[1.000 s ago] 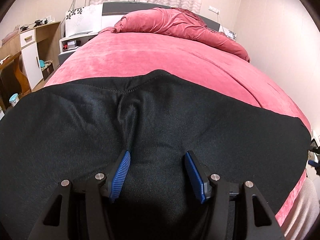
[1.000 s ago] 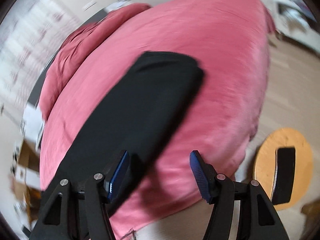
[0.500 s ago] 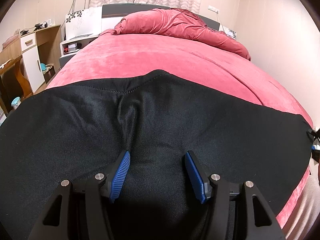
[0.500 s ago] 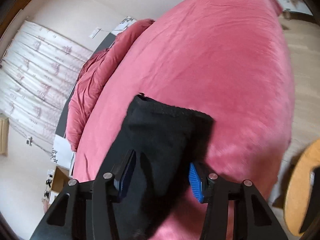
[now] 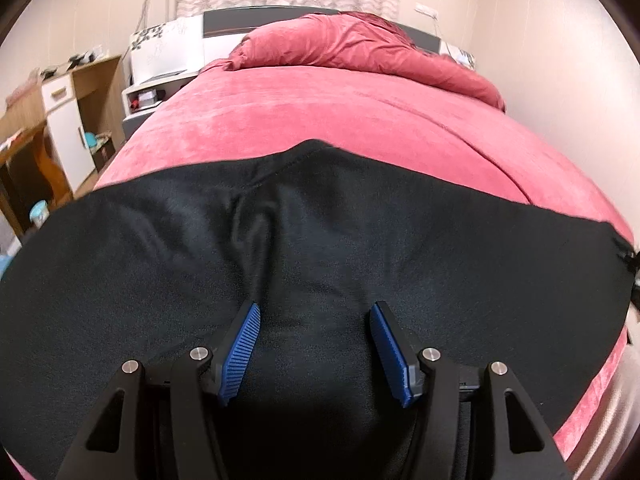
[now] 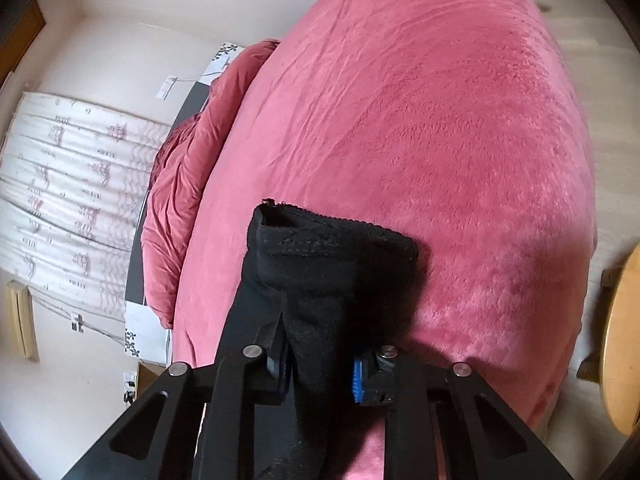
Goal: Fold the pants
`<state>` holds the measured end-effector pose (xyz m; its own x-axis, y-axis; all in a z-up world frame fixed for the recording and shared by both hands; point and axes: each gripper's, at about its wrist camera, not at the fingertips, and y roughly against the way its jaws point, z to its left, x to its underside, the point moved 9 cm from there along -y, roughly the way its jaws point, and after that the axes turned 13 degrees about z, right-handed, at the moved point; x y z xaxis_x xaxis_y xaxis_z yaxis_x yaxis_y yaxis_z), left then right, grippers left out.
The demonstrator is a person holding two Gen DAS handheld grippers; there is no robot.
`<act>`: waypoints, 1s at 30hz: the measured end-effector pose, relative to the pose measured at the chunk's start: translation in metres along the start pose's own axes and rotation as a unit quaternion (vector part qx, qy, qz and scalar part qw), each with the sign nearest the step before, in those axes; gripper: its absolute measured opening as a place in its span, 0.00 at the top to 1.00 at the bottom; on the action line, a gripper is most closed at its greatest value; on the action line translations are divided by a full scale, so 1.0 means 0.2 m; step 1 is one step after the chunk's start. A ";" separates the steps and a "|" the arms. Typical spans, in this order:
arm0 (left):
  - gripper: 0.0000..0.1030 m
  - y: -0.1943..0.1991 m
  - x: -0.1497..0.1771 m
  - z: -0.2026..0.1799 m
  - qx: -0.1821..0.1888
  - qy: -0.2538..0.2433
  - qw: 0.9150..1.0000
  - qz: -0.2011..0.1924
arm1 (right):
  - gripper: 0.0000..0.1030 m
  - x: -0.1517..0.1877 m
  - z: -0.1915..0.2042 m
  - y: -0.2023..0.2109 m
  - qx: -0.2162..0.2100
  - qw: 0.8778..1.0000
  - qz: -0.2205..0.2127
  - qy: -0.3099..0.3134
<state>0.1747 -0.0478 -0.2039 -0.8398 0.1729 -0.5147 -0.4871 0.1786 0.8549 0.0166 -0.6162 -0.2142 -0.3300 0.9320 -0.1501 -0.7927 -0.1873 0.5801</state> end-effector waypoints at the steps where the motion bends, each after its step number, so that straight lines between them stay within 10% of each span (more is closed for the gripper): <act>1: 0.45 0.01 -0.01 -0.03 0.000 -0.004 1.000 0.000 | 0.78 -0.01 0.01 -0.02 0.003 1.000 0.001 -0.004; 6: 0.45 0.21 -0.05 -0.37 0.075 -0.078 0.992 -0.059 | 0.79 -0.05 0.03 -0.05 0.028 1.000 0.005 -0.008; 10: 0.46 0.17 -0.03 -0.62 0.120 -0.131 0.984 -0.030 | 0.79 -0.06 0.07 -0.06 0.041 0.999 0.006 -0.010; 13: 0.51 -0.04 0.03 -0.67 0.098 -0.145 0.984 0.035 | 0.79 -0.07 0.11 -0.05 0.041 0.999 0.005 -0.014; 30: 0.48 -0.05 0.08 -0.67 0.113 -0.151 0.982 0.001 | 0.83 0.27 0.85 0.16 0.044 0.987 -0.039 0.152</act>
<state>0.1339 -0.1775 -0.2107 -0.7145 0.4465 -0.5386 -0.3914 0.3830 0.8367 0.0600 -0.5202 -0.0672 -0.4194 0.8039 -0.4218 -0.7783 -0.0792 0.6229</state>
